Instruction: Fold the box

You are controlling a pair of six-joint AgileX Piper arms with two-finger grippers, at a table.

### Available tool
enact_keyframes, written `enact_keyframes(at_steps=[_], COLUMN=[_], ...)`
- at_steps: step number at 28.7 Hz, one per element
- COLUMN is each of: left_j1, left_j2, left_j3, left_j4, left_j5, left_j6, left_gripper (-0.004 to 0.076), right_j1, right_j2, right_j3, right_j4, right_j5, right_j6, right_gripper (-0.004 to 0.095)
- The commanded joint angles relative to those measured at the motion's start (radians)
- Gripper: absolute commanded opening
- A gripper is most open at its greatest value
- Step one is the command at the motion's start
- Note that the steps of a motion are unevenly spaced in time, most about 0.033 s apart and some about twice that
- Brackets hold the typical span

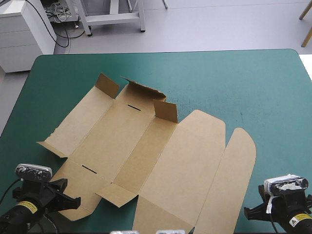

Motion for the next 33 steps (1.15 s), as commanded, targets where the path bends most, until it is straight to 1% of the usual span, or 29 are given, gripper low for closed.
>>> enact_keyframes(at_steps=[1,6,17,21,26,30,33], left_j1=[0.002,0.002,0.002,0.002,0.002,0.002,0.002], left_j2=[0.012,0.012,0.012,0.012,0.012,0.012,0.012], left_j3=[-0.024,-0.024,-0.024,-0.024,-0.024,-0.024,-0.024], left_j4=[-0.015,-0.048,-0.048,-0.048,-0.047,-0.047,-0.047], left_j5=[-0.056,-0.056,-0.056,-0.056,-0.056,-0.056,-0.056], left_j6=[-0.001,0.047,0.047,0.047,0.047,0.047,0.047], left_gripper=[-0.0008,-0.0008,-0.0008,-0.0008,-0.0008,-0.0008,-0.0008], right_j1=[-0.001,-0.001,-0.001,-0.001,-0.001,-0.001,-0.001], right_j2=[0.01,0.01,0.01,0.04,0.137,0.261,0.344], right_j3=[-0.026,-0.026,-0.026,-0.052,-0.119,-0.205,-0.248], right_j4=[0.014,0.014,0.014,0.014,0.006,0.006,0.006], right_j5=[-0.06,-0.06,-0.051,-0.037,-0.035,-0.039,-0.041], right_j6=[-0.008,-0.013,-0.035,-0.027,-0.027,-0.032,-0.066], right_gripper=[-0.0002,-0.0002,-0.0002,-0.0002,-0.0002,-0.0002,-0.0002])
